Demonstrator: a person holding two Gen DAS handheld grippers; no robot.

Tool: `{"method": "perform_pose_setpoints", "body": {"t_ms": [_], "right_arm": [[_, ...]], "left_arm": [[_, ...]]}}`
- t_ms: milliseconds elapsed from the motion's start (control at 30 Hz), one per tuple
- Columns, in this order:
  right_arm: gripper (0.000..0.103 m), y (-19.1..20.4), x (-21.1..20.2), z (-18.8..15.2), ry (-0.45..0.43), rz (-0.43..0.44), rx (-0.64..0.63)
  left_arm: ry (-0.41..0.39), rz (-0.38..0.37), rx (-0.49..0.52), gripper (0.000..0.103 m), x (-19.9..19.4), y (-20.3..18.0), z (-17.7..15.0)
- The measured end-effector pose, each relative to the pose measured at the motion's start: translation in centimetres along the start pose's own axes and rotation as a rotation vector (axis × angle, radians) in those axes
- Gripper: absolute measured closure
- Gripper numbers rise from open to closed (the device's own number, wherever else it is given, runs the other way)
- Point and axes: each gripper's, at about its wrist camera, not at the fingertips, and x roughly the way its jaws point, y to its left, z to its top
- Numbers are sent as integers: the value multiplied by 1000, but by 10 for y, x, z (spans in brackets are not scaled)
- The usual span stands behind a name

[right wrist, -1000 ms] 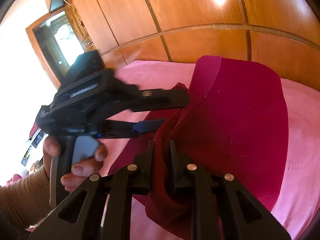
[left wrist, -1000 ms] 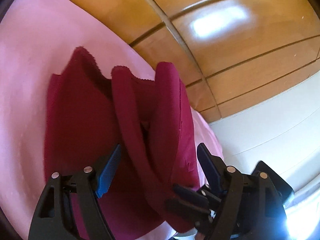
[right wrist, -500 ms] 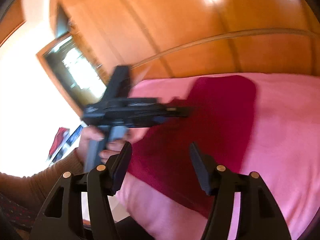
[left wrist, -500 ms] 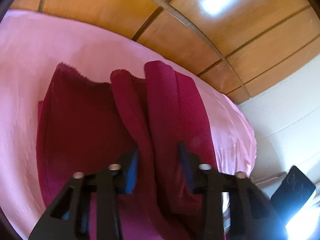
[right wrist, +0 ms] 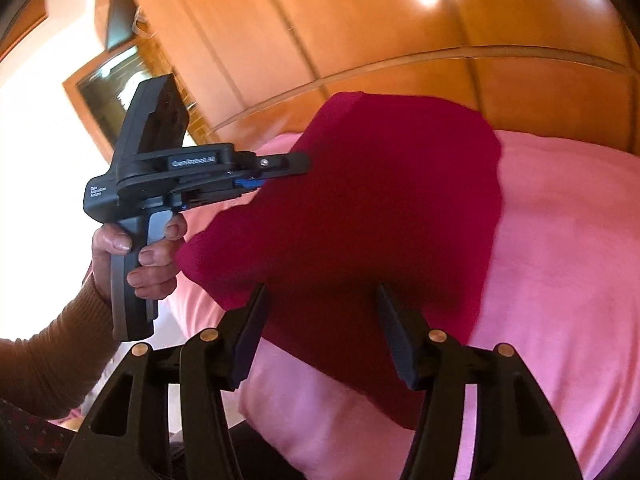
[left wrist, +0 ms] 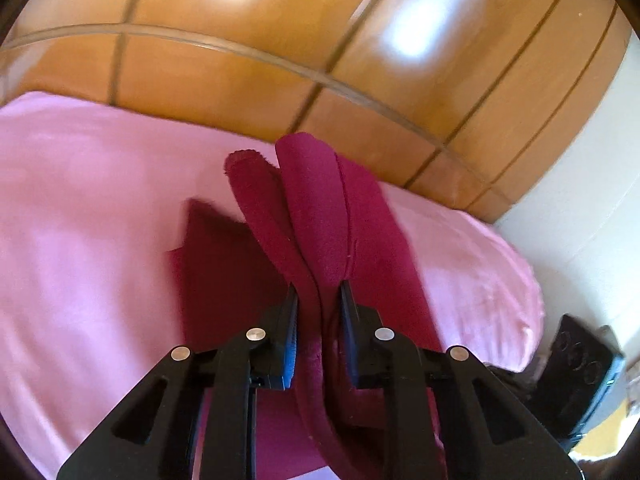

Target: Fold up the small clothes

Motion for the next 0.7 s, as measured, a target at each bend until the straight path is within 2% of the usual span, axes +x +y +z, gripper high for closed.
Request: {"method": "perform_pose_setpoints", "body": {"t_ms": [133, 200, 333, 433, 500, 567, 633, 700], "right_arm": [[47, 17, 48, -1, 76, 33, -3], [47, 24, 64, -2, 95, 23, -26], [47, 30, 82, -5, 140, -36, -78], [44, 23, 70, 1, 173, 28, -71], [41, 19, 55, 9, 149, 61, -64], [41, 7, 37, 22, 95, 74, -30], [41, -14, 24, 41, 38, 72, 37], [42, -31, 22, 56, -3, 31, 78]], "left_arm": [[43, 87, -103, 85, 7, 50, -21], [59, 87, -125, 84, 9, 67, -30], [52, 114, -127, 78, 8, 66, -30], [0, 148, -115, 77, -4, 56, -26], [-57, 188, -79, 77, -19, 42, -25], [-115, 178, -30, 77, -37, 27, -29], [-140, 157, 9, 77, -41, 13, -34], [-135, 156, 52, 77, -36, 0, -39]]}}
